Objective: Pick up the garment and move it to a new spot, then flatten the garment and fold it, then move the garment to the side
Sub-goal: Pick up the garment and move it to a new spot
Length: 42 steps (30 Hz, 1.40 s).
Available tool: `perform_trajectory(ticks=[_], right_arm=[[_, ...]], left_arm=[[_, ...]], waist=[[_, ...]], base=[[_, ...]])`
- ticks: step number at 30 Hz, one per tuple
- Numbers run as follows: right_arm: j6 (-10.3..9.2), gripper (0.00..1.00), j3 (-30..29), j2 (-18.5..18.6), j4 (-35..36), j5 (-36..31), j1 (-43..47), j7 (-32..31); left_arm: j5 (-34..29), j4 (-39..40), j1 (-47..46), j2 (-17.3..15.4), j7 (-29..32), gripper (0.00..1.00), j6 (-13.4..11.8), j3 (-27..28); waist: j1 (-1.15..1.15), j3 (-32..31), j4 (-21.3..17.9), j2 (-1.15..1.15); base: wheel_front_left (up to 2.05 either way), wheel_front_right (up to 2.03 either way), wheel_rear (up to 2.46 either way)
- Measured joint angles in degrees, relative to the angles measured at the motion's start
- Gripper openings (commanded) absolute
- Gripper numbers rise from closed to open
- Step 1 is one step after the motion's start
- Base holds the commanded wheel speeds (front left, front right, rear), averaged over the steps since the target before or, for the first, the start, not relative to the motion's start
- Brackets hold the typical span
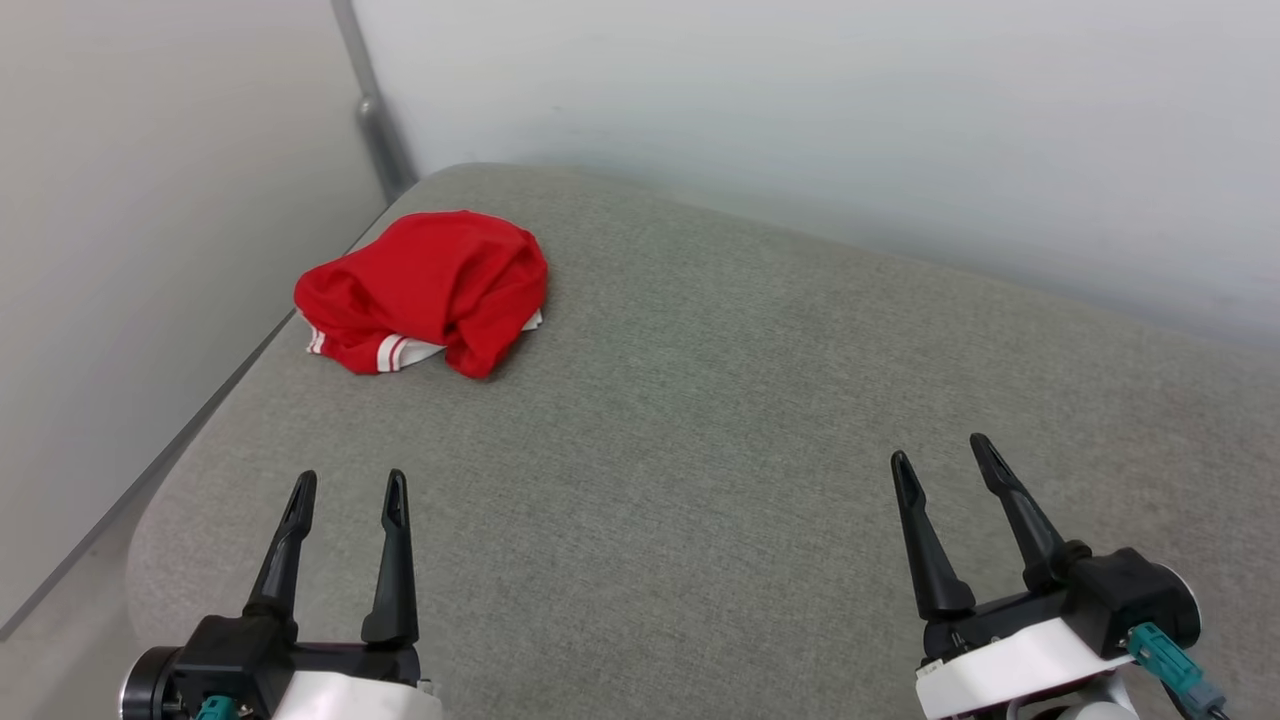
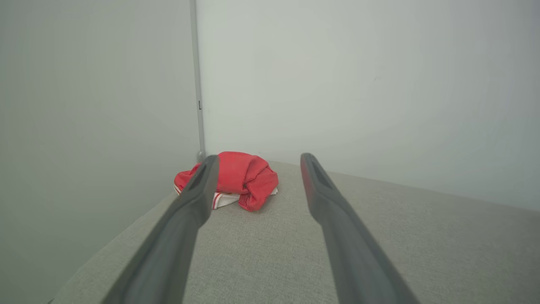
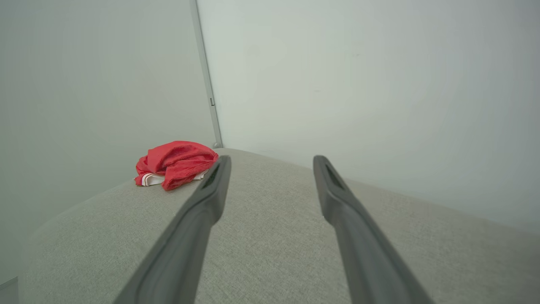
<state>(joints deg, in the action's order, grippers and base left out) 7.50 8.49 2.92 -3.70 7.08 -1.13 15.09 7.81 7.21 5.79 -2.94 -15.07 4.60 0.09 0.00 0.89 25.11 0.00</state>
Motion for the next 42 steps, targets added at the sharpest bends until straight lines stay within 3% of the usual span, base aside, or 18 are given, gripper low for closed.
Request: perform_trajectory(ticks=[16, 24, 27, 33, 37, 42], right_arm=[[0.0, 1.0, 0.34, 0.0, -0.23, 0.6, 0.25, 0.0], [0.0, 1.0, 0.48, -0.03, 1.52, -3.35, -1.56, 0.0], [0.0, 1.0, -0.45, -0.07, 3.71, -6.26, -4.0, 0.01], [0.0, 1.0, -1.27, 0.9, 5.3, -7.75, -5.95, 0.0], [0.0, 1.0, -1.44, 1.71, 6.49, -8.45, -7.3, 0.0], [0.0, 1.0, -2.26, 2.24, 7.12, -8.65, -8.12, 0.0]], left_arm=[[2.09, -1.11, 0.74, 0.0, 0.0, 1.0, 0.87, 0.58], [6.31, -3.63, -3.38, -0.04, 0.0, 1.0, 0.98, 2.64], [7.38, -8.56, -9.91, -0.64, 0.0, 1.0, 2.47, 3.93], [12.4, -16.71, -22.28, -11.14, 2.48, 1.0, 2.79, 1.21], [17.5, -21.87, -30.9, -20.86, 13.19, 1.0, 2.8, -0.43], [25.17, -27.0, -40.44, -29.84, 29.0, 1.0, 2.9, -3.47]], waist=[[0.0, 0.24, 0.49, 0.0], [0.0, 4.5, -0.76, 0.0], [0.01, 9.43, -2.4, 0.0], [0.02, 16.1, -5.05, 0.0], [0.02, 20.46, -7.28, 0.0], [0.02, 25.4, -10.34, 0.0]], base=[[0.0, 0.0, 0.0], [0.0, 0.0, 0.0], [0.0, 0.0, 0.0], [0.0, 0.0, 0.0], [0.0, 0.0, 0.0], [0.0, 0.0, 0.0]])
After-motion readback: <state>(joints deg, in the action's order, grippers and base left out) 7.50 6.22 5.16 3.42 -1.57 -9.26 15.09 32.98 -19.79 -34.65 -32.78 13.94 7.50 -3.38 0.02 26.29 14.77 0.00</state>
